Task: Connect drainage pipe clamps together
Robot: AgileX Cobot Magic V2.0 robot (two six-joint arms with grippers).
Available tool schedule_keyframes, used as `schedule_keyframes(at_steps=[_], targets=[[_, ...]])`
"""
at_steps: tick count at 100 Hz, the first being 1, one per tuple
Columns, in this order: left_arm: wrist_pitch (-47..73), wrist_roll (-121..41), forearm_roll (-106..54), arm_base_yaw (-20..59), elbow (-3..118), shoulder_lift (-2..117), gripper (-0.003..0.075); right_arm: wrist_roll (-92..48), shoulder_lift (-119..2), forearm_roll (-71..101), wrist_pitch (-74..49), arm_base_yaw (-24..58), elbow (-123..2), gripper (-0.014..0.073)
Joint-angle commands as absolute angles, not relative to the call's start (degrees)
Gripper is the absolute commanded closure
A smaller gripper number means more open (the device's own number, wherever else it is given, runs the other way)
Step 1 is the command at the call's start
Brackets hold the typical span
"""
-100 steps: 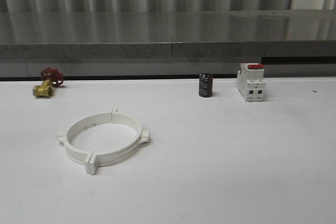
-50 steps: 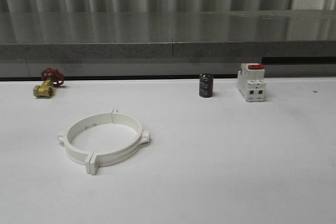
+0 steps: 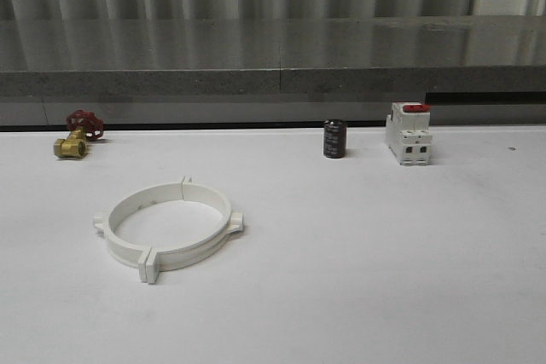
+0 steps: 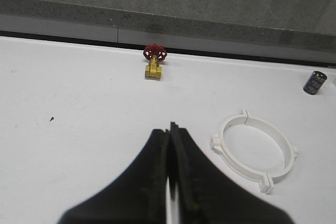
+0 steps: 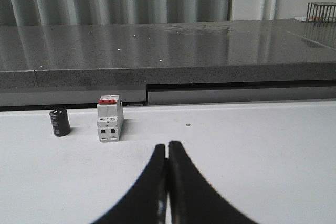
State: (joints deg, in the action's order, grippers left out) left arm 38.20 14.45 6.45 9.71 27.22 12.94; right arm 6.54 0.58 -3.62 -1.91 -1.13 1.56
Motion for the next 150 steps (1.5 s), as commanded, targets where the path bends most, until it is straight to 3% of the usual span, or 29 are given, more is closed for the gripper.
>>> schedule_keyframes(at_steps=[1, 59, 77, 97, 122, 127, 150], targets=[[33.38, 14.47, 6.66, 9.76, 28.73, 13.69, 0.0741, 6.22, 1.71, -3.56, 2.39, -1.37, 0.60, 0.0660], [30.16, 14.23, 8.33, 9.76, 27.34, 13.69, 0.0741, 6.22, 1.71, -3.56, 2.39, -1.37, 0.60, 0.0660], [15.12, -0.33, 5.48, 8.33, 20.32, 13.69, 0.0741, 6.22, 1.71, -3.56, 2.39, -1.37, 0.60, 0.0660], [7.33, -3.33, -0.57, 3.71, 10.81, 8.74, 0.0741, 6.22, 1.71, -3.56, 2.39, -1.37, 0.60, 0.0660], [5.60, -3.33, -3.68, -1.48, 0.20, -2.17, 0.0741, 6.22, 1.71, -3.56, 2.39, -1.37, 0.60, 0.0660], [0.31, -3.33, -3.96, -1.83, -2.93, -1.73, 0.0741, 6.22, 1.71, -3.56, 2.39, -1.37, 0.60, 0.0660], [3.35, -3.33, -3.96, -1.70, -2.57, -1.89, 0.0741, 6.22, 1.59, -3.56, 2.38, -1.29, 0.60, 0.0660]])
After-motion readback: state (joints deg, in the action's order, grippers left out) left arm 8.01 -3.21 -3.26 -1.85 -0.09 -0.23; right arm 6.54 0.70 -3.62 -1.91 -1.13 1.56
